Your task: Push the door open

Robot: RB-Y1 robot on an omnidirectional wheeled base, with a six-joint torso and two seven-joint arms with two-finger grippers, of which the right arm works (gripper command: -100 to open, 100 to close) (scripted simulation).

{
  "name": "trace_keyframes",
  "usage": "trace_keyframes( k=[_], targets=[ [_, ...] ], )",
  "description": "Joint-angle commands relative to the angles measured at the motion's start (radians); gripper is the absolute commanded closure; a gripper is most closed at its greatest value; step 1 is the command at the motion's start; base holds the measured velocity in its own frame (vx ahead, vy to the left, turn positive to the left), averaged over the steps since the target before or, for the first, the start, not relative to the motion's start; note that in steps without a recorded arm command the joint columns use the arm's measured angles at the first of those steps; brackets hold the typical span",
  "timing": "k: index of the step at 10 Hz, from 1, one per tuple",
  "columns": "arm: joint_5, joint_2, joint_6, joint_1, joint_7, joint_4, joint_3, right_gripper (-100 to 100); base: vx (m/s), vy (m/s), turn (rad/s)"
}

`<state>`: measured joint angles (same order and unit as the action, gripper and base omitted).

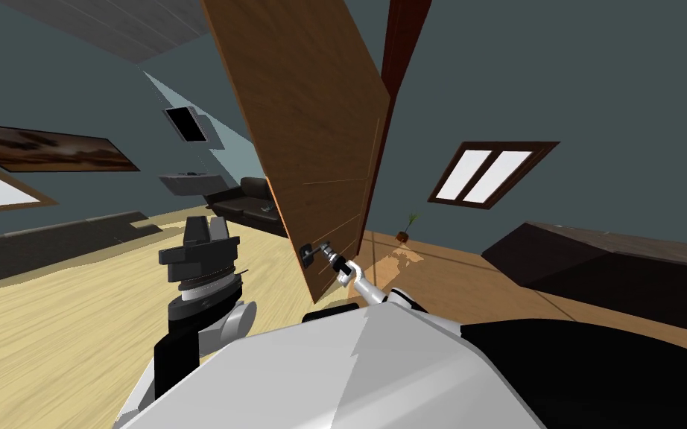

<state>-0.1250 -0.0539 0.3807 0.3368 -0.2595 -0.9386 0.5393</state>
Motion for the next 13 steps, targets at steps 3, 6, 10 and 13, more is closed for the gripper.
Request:
trace_keyframes(
  k=[3,6,10,13],
  targets=[
    [-0.019,-0.010,-0.003,0.005,-0.008,-0.002,-0.064,100,0.029,0.085,0.007],
    [-0.036,-0.002,-0.002,0.006,-0.011,0.009,-0.108,100,0.034,0.122,-0.006],
    [-0.058,0.012,0.000,0.008,-0.014,0.022,-0.163,100,0.032,0.091,0.005],
    [-0.078,0.029,0.001,0.009,-0.018,0.034,-0.213,100,0.038,0.123,-0.010]
  ],
)
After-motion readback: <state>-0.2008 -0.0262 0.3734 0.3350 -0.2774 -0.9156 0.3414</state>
